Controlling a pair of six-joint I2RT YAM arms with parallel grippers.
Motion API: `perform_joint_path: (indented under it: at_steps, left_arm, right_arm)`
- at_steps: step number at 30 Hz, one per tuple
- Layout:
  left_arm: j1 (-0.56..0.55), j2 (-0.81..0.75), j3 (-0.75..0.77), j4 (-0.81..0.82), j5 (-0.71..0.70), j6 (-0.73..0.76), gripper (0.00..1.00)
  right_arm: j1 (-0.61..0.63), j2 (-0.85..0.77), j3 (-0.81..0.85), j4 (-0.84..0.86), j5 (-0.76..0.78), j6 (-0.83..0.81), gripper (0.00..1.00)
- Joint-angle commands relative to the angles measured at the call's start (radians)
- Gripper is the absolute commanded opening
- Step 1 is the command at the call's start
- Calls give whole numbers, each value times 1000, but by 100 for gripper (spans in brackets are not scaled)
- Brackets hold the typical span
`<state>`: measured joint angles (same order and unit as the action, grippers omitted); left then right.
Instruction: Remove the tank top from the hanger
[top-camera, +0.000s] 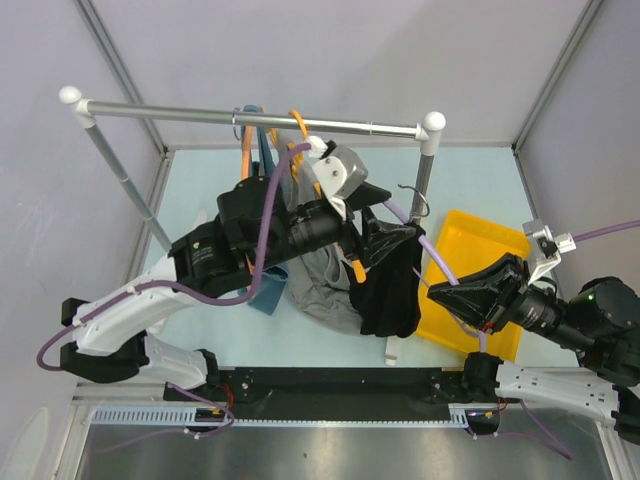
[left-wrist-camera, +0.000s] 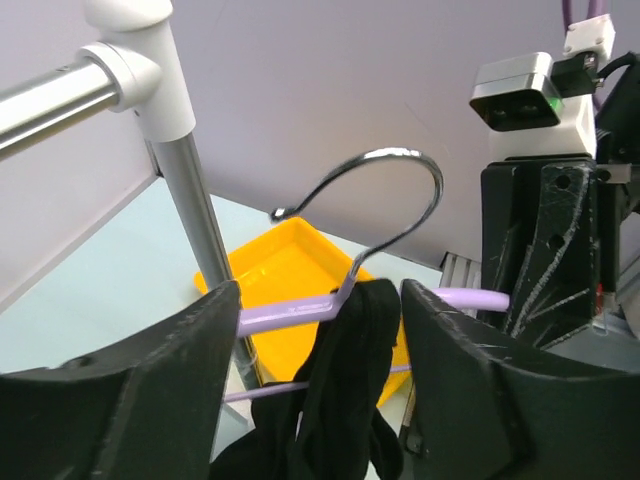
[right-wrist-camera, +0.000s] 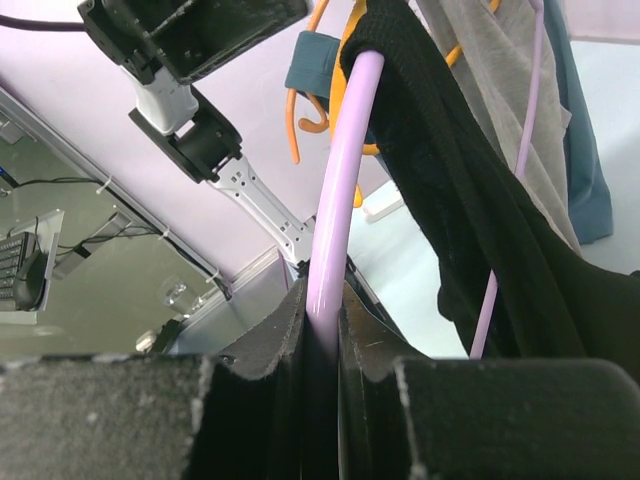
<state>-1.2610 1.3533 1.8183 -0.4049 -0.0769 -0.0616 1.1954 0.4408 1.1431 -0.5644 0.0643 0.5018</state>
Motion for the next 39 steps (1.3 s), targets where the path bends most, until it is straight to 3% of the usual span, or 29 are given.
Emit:
perform_joint_path:
  at_steps: [1,3,8,22,29,30,31,33,35,37,39]
  left_arm:
    - [-6,-85,-19,70,34,-73,76]
    - [-6,-92,-19,81,60,-102,82]
    - [-6,-74,7,98,78,-250,85]
    - [-6,13,56,155,38,-342,76]
    - [-6,49,81,160,91,-350,55]
    - [-6,50,82,158,83,-342,49]
    - [-6,50,85,156,80,-336,36]
    - [-6,49,87,150,63,-314,25]
    - [-6,49,87,140,36,-297,3]
    - [-6,49,87,135,19,-290,0]
    - [-8,56,98,130,38,-270,0]
  right_arm:
    - [3,-25,12,78,25,-3,0]
    - [3,-22,10,75,28,1,0]
    - [3,-11,9,80,31,0,0]
    - [3,24,1,93,34,-9,0]
    - [1,82,-17,115,20,-34,0]
    - [1,87,-17,115,9,-35,0]
    - [3,91,-16,109,8,-39,0]
    - [1,90,-17,104,8,-40,0]
    - [1,84,-19,98,8,-39,0]
    - [3,76,-20,90,2,-37,0]
    - [1,78,-19,86,-26,-35,11]
